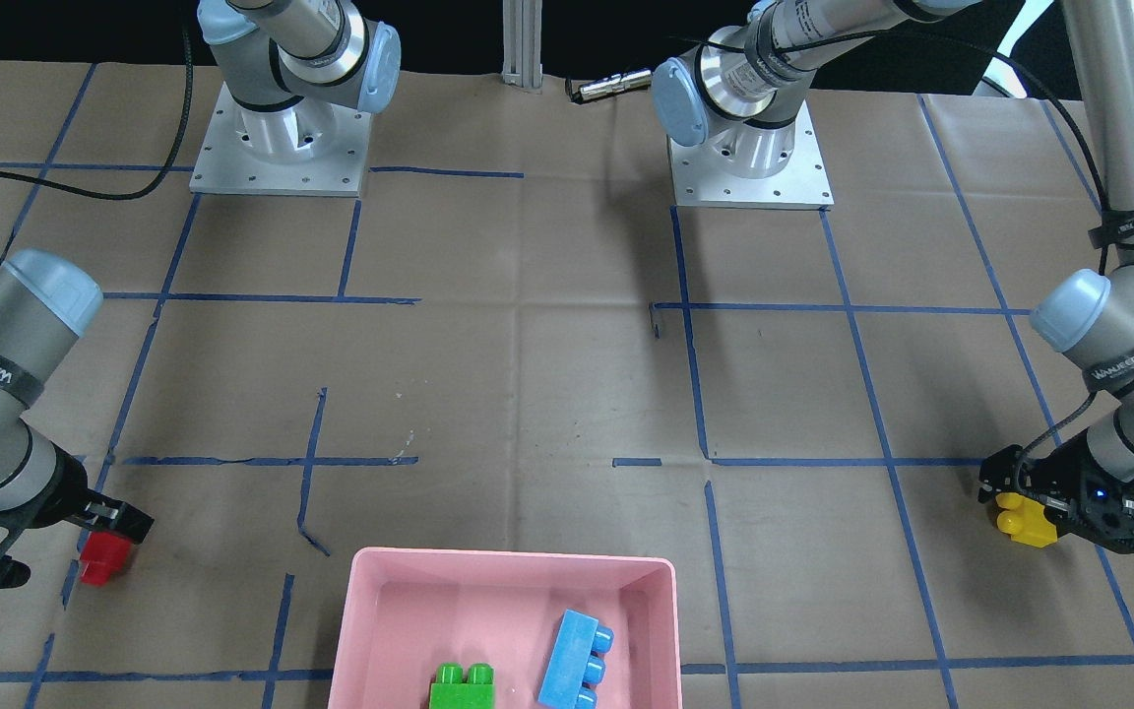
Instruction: Put all blocks into box
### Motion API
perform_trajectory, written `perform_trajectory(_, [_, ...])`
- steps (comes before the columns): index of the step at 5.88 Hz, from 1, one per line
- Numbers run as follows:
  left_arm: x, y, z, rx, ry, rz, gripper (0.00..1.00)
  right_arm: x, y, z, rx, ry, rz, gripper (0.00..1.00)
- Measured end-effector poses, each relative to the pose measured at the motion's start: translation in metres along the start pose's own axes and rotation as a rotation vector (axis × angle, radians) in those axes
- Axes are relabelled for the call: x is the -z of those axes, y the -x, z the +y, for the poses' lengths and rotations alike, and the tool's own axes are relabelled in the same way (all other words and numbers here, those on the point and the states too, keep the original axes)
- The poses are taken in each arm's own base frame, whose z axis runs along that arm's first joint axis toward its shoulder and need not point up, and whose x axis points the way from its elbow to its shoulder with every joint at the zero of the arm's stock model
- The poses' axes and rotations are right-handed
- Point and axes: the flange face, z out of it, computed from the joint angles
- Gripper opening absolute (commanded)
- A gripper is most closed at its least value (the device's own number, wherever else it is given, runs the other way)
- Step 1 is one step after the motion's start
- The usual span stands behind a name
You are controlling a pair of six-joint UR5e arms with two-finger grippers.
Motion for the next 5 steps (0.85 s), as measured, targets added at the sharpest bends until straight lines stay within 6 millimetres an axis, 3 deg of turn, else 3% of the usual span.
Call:
perform_trajectory(1, [-0.0003,0.0013,0.0015,0.004,-0.001,0.001,0.97,-0.0061,0.0007,-0.0073,0.001,0.002,0.0,1.0])
perform_trajectory(2, [0.0007,0.0023,0.0009,0.005,-0.004,-0.001,0.87,-0.0117,0.0012,-0.0118,0.004,0.007,0.0,0.99])
perform_trajectory(3, [0.0026,0.0034,-0.0015,0.004,-0.012,-0.003,0.8,-0.0146,0.0022,-0.0136,0.006,0.009,-0.004,0.84])
perform_trajectory(4, [0.0046,0.0045,-0.0036,0.003,-0.019,-0.006,0.78,-0.0151,0.0032,-0.0152,0.007,0.008,-0.011,0.39])
perform_trajectory(5, [0.0055,0.0053,-0.0048,0.003,-0.022,-0.008,0.66,-0.013,0.0036,-0.0166,0.005,0.006,-0.014,0.09])
